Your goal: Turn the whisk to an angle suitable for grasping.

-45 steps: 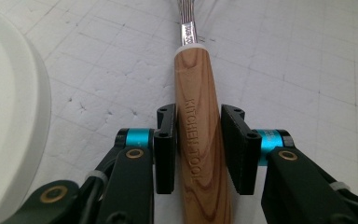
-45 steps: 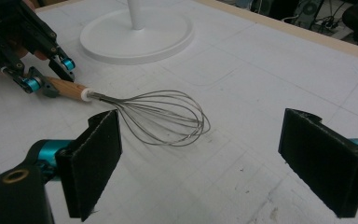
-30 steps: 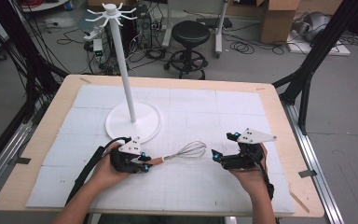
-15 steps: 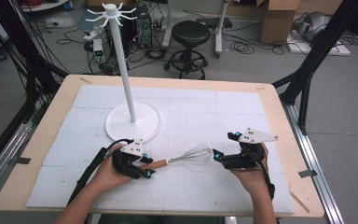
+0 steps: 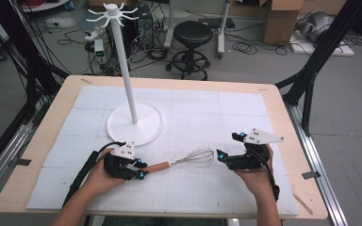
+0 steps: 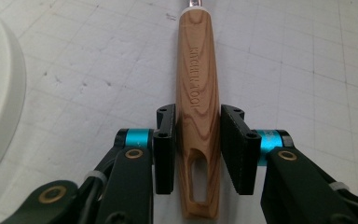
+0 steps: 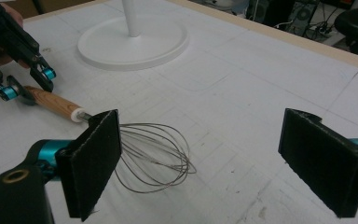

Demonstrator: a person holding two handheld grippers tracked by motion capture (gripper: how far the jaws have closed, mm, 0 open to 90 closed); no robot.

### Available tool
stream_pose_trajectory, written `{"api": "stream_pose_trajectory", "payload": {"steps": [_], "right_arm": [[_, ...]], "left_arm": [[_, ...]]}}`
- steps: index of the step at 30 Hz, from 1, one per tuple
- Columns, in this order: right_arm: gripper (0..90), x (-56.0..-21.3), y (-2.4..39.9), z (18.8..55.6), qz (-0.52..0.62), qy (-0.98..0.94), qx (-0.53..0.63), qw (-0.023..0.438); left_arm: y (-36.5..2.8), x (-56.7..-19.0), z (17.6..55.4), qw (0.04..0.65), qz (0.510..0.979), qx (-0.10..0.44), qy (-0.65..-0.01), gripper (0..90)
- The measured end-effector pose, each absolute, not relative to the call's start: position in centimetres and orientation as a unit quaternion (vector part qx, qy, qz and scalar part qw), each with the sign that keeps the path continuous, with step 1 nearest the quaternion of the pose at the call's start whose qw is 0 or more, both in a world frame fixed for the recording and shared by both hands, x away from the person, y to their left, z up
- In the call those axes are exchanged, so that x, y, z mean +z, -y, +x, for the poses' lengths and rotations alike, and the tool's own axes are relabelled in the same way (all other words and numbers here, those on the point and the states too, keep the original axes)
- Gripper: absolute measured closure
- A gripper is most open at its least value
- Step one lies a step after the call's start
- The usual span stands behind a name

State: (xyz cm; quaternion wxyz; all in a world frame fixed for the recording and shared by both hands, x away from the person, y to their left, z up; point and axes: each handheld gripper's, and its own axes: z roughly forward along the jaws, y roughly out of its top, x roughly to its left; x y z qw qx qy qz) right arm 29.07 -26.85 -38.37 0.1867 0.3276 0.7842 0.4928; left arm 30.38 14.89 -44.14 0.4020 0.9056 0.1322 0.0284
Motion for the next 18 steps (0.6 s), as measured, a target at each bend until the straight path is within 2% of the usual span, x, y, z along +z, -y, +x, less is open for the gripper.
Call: {"api": "stream_pose_trajectory", "payload": {"steps": [18], "right_arm": [[11.9, -37.3, 27.6, 28.6, 0.327, -0.772, 0.507, 0.198]], "left_arm": [[-8.4, -44.5, 32.1, 0.418, 0.905, 0.022, -0.079, 70.6]]}}
